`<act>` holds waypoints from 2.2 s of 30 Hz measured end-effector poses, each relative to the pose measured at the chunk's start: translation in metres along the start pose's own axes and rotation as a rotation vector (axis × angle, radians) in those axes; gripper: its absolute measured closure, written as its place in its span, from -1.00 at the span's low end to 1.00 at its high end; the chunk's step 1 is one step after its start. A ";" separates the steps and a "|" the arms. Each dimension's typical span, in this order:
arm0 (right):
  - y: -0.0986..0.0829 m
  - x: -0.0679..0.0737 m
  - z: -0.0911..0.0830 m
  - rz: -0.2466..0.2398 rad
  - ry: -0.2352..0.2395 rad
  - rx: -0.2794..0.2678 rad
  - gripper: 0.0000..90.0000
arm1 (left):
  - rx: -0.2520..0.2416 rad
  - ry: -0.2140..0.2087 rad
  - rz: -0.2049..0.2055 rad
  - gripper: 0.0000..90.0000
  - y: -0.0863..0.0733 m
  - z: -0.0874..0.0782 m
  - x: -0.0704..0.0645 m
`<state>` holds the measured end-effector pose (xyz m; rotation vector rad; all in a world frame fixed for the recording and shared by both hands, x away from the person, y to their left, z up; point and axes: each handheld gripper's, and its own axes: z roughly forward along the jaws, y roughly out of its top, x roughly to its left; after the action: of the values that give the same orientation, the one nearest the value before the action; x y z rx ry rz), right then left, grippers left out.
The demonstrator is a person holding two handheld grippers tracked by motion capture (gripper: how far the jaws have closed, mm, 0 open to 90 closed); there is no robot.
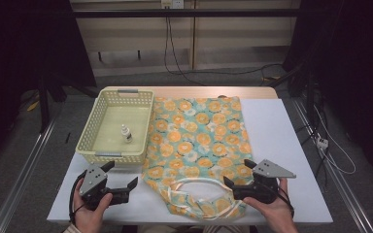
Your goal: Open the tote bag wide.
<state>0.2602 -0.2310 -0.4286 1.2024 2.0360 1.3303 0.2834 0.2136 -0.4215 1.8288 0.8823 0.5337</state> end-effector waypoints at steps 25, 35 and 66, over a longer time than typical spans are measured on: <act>0.020 0.067 0.034 -0.228 0.427 0.355 -0.04 | 0.005 -0.008 0.015 -0.89 0.000 0.001 -0.001; 0.008 0.066 0.046 -0.245 0.432 0.453 0.91 | 0.012 -0.023 -0.002 -0.90 0.000 0.001 -0.001; 0.074 -0.004 0.096 -0.150 0.286 0.273 1.00 | 0.020 -0.020 0.011 -0.89 -0.001 0.003 0.001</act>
<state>0.3640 -0.1725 -0.4062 0.9855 2.5236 1.2396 0.2856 0.2129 -0.4232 1.8551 0.8676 0.5147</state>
